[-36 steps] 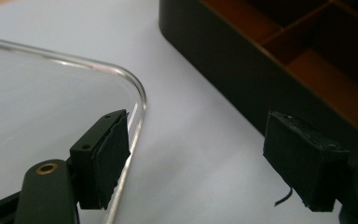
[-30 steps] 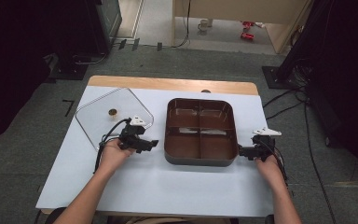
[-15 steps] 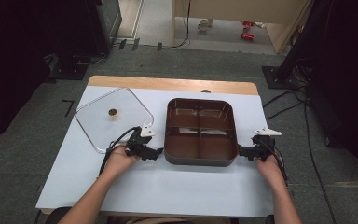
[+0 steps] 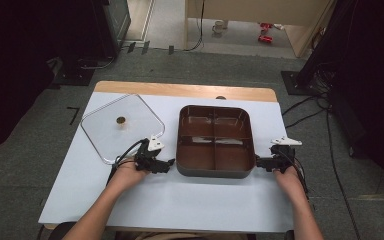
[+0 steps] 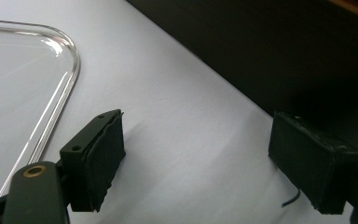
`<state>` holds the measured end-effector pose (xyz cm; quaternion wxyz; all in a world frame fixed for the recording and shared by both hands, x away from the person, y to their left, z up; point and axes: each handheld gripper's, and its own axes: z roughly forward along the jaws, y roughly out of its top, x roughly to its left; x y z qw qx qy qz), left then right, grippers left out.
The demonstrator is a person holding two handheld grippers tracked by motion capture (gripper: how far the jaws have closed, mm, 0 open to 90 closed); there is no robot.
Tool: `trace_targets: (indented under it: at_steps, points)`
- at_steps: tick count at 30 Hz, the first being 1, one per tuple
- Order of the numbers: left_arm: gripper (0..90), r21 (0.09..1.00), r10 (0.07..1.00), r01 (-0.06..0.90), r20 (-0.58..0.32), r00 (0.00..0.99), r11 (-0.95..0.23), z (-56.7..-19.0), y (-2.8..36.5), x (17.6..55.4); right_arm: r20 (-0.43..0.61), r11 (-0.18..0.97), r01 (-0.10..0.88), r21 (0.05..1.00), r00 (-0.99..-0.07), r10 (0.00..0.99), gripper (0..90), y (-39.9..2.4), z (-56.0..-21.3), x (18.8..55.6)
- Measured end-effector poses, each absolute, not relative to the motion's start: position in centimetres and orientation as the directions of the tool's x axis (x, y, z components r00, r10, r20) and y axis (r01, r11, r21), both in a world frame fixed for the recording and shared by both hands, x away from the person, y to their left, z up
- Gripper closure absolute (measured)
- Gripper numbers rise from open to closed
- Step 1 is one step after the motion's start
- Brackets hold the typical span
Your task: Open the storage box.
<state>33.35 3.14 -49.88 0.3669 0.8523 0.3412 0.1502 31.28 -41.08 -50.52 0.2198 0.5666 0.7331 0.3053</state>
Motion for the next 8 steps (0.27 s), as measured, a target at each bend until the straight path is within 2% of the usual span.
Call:
trace_targets:
  at_steps: [5, 8]
  points:
    - [13.3, 0.723, 0.745, 0.512, 0.006, 0.667, -0.464, -49.92, 2.84, 32.92, 0.025, 0.170, 0.697, 0.696, -0.261, 0.965, 0.0, -41.08, -50.51, 31.29]
    - [12.9, 0.722, 0.746, 0.514, 0.004, 0.666, -0.463, -49.92, 2.83, 32.95, 0.024, 0.171, 0.697, 0.697, -0.261, 0.965, 0.0, -41.08, -50.52, 31.29]
